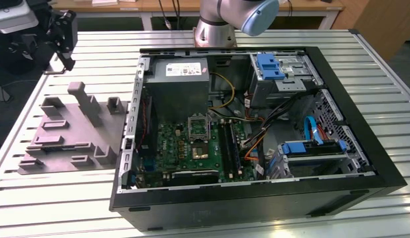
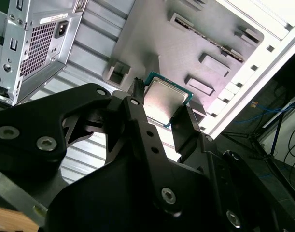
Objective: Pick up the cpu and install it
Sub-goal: 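Pick up the cpu and move it towards the insertion slot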
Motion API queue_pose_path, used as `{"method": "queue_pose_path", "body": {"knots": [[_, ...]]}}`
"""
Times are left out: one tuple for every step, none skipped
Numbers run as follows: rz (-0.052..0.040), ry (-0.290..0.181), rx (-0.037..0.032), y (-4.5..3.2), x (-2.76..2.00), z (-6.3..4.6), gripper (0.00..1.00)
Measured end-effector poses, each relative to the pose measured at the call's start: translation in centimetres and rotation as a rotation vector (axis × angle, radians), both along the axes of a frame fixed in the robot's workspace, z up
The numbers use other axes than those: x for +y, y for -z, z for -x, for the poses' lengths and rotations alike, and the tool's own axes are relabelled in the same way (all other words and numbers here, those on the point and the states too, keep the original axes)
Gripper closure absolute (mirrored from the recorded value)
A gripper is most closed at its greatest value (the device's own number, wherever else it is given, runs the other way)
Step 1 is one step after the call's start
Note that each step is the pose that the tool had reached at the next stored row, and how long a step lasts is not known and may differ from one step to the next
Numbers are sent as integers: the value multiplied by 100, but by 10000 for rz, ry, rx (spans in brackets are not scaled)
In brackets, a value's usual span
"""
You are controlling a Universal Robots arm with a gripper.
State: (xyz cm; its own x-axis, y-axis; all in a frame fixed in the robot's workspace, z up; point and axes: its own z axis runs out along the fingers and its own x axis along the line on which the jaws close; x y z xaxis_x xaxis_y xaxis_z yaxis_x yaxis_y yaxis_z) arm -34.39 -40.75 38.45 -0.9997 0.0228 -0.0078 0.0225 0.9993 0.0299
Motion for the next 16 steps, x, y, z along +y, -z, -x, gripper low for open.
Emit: {"method": "queue_pose_path", "body": {"knots": [[0, 0, 0, 0, 0, -3, 53], [1, 0, 1, -1, 0, -5, 53], [0, 0, 0, 0, 0, -8, 53], [0, 0, 0, 0, 0, -10, 53], [1, 0, 0, 0, 0, -13, 53], [0, 1, 0, 0, 0, -14, 53], [0, 0, 0, 0, 0, -18, 53], [0, 0, 0, 0, 0, -23, 53], [0, 0, 0, 0, 0, -24, 53], [0, 0, 0, 0, 0, -26, 53], [0, 0, 0, 0, 0, -28, 53], [0, 0, 0, 0, 0, -30, 53], [0, 0, 0, 0, 0, -33, 53], [1, 0, 1, 0, 0, -35, 53], [0, 0, 0, 0, 0, -37, 53], [0, 0, 0, 0, 0, -39, 53]]}}
